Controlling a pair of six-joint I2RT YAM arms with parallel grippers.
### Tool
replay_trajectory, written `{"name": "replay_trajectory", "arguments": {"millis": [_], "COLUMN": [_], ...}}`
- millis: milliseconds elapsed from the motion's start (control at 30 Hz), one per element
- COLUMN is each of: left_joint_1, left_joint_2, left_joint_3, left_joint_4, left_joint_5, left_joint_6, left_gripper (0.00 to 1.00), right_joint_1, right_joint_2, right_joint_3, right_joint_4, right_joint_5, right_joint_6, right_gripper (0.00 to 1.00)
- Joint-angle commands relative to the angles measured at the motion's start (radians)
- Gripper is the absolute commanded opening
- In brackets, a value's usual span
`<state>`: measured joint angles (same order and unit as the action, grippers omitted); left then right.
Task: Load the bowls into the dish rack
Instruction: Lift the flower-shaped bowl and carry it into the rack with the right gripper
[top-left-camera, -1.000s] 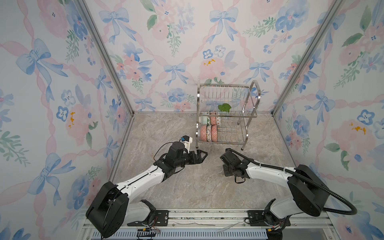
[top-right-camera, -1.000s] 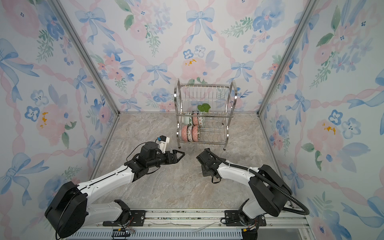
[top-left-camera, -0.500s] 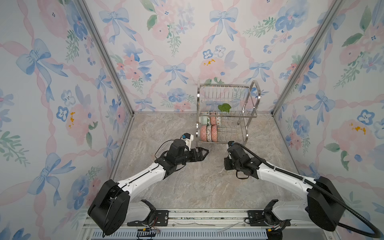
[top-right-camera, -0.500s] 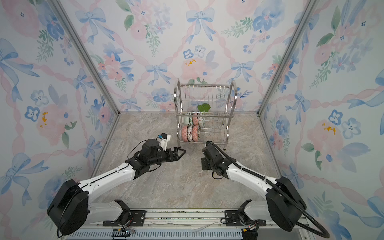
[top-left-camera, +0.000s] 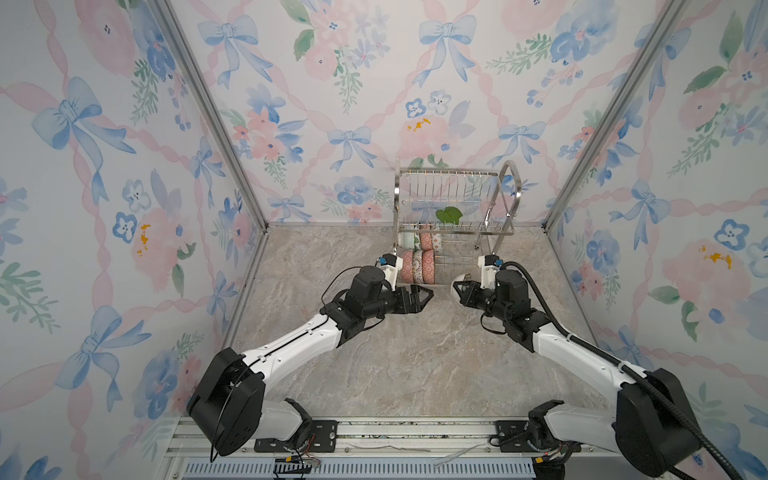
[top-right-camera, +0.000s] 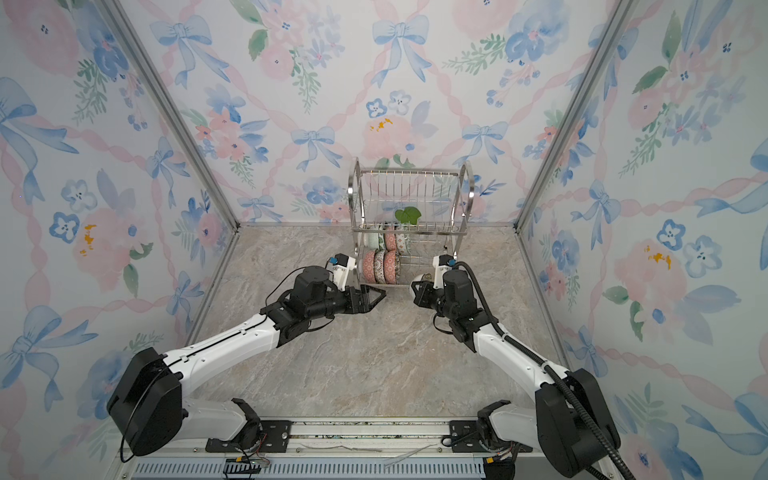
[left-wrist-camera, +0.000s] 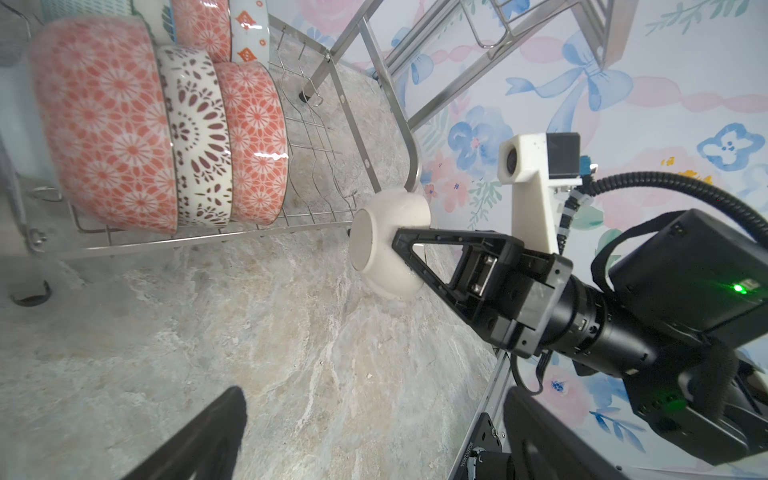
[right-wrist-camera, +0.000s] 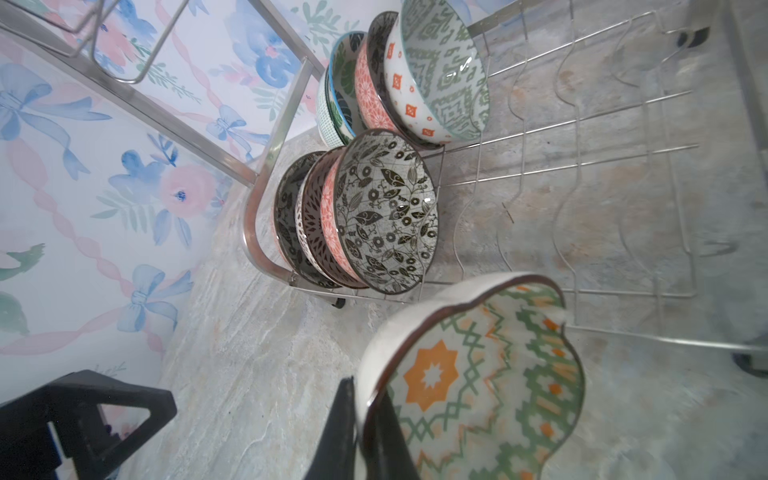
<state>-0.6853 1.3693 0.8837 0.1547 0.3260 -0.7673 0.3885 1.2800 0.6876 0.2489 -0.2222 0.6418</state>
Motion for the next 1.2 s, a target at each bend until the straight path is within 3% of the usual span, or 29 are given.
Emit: {"name": "replay_trajectory", "arguments": {"millis": [0, 1167], "left_joint_1": [-0.009, 0.0], "left_joint_2": [0.017, 0.045], "left_joint_3": [0.032, 0.067], "left_joint_4": [-0.025, -0.098], "left_joint_5": [-0.004, -0.052], "left_joint_6": [0.027, 0.059], "left_gripper": [0.98, 0.98], "right_joint_1": [-0.019, -0.109], "right_joint_2": [0.051, 0.588], "right_joint_3": [0.052, 0.245], "right_joint_4": [0.181, 0.7], "right_joint_5": [-0.072, -0.251], "right_joint_6": [0.056, 0.297], "right_gripper": [0.0, 0.0]}}
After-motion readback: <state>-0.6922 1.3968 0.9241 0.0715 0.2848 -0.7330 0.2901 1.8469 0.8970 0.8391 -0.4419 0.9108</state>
